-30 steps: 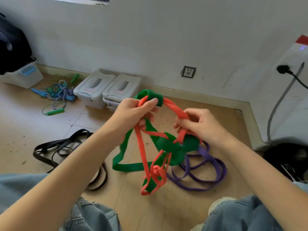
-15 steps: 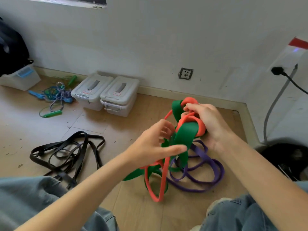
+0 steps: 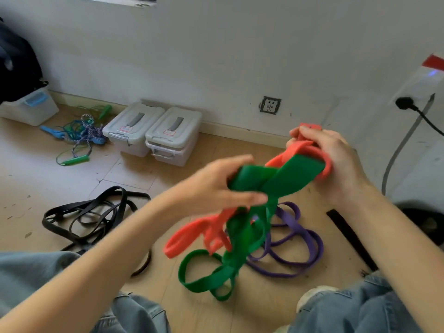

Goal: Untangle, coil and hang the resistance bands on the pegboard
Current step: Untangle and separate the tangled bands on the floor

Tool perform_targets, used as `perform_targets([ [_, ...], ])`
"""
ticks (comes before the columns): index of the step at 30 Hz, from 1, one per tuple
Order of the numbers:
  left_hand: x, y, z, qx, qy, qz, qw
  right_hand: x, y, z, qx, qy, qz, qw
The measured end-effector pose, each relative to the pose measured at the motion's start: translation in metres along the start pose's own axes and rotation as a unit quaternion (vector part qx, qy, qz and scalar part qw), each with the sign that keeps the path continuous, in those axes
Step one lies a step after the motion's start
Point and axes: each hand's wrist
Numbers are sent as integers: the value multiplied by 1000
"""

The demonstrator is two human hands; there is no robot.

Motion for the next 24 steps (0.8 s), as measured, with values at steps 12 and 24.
perform_targets([
  [12, -18, 6, 40, 105, -121, 81, 984, 4, -54, 21, -175, 17, -166, 970],
  [24, -15, -12, 33, -46, -181, 58, 981, -6, -60, 19, -127, 380, -116, 909],
])
Point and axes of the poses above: each hand's wrist, its own x-axis towards the middle knuckle, its own z-axis out of the back of the hand, y = z × x, and after that the axes turned 8 degrees about z, right-handed
